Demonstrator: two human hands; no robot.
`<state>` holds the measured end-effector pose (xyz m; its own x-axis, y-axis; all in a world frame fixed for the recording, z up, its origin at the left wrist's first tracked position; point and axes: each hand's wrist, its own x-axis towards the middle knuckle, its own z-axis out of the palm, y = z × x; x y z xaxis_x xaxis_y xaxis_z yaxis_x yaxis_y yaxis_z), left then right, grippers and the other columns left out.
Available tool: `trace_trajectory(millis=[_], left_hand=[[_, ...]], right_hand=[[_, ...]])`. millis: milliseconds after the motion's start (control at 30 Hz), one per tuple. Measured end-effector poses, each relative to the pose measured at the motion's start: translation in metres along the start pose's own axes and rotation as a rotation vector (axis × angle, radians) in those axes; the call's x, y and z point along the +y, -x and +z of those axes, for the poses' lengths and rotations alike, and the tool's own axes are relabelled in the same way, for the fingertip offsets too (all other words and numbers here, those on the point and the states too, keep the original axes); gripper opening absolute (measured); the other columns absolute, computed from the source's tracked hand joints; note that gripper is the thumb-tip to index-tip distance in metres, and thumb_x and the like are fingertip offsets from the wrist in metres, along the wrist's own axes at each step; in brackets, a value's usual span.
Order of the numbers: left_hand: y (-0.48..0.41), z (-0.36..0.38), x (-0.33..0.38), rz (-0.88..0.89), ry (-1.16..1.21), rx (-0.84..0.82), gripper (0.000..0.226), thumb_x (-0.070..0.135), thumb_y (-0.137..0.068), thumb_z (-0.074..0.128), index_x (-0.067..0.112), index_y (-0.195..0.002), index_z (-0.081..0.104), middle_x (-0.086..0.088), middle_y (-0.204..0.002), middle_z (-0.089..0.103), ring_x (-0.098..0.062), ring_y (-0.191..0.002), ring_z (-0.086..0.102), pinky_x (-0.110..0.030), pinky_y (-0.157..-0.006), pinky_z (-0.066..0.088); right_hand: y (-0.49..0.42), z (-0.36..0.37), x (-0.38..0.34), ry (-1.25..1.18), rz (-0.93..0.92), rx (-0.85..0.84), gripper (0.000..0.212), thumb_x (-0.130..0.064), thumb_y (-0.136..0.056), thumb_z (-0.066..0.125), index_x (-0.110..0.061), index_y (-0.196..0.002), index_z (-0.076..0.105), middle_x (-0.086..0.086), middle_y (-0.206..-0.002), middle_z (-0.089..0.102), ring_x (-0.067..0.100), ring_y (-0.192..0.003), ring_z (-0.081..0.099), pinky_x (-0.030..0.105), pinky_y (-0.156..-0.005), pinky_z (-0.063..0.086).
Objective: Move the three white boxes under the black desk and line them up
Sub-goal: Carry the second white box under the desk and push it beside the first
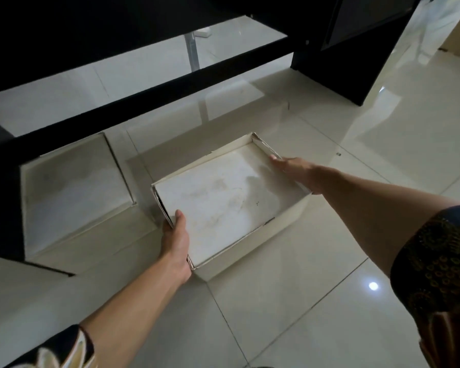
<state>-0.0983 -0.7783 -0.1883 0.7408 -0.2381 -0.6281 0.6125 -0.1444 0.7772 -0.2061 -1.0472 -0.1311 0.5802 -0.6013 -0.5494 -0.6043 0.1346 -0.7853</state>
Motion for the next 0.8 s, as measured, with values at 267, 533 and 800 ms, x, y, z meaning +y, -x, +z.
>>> trace_trajectory(millis=[267, 533, 800], left_hand=[[-0.040, 0.025, 0.019, 0.149, -0.235, 0.096, 0.066, 0.064, -0.090, 0.045, 0.016, -0.136, 0.048, 0.001, -0.136, 0.053, -0.023, -0.124, 0.052, -0.043, -0.107, 0.042], [-0.065, 0.027, 0.053, 0.106, -0.299, 0.051, 0.088, 0.074, -0.069, 0.055, 0.016, -0.134, 0.053, -0.008, -0.137, 0.058, -0.030, -0.119, 0.059, -0.047, -0.103, 0.045], [-0.020, 0.020, 0.053, 0.451, -0.989, 0.308, 0.059, 0.047, -0.099, 0.036, 0.002, -0.137, 0.039, -0.022, -0.145, 0.044, -0.041, -0.129, 0.044, -0.045, -0.102, 0.037]], right_hand=[[-0.052, 0.002, 0.004, 0.569, -0.135, 0.258, 0.055, -0.059, -0.092, 0.052, -0.021, -0.132, 0.051, 0.014, -0.121, 0.062, 0.035, -0.111, 0.060, 0.035, -0.089, 0.049], [-0.055, 0.014, 0.008, 0.634, -0.254, 0.317, 0.055, -0.046, -0.096, 0.052, -0.020, -0.141, 0.034, 0.023, -0.122, 0.061, 0.040, -0.109, 0.060, 0.035, -0.079, 0.044], [-0.024, 0.028, 0.030, 0.626, -0.202, 0.456, 0.056, -0.050, -0.093, 0.054, -0.019, -0.135, 0.035, 0.021, -0.123, 0.056, 0.042, -0.114, 0.056, 0.042, -0.085, 0.045]])
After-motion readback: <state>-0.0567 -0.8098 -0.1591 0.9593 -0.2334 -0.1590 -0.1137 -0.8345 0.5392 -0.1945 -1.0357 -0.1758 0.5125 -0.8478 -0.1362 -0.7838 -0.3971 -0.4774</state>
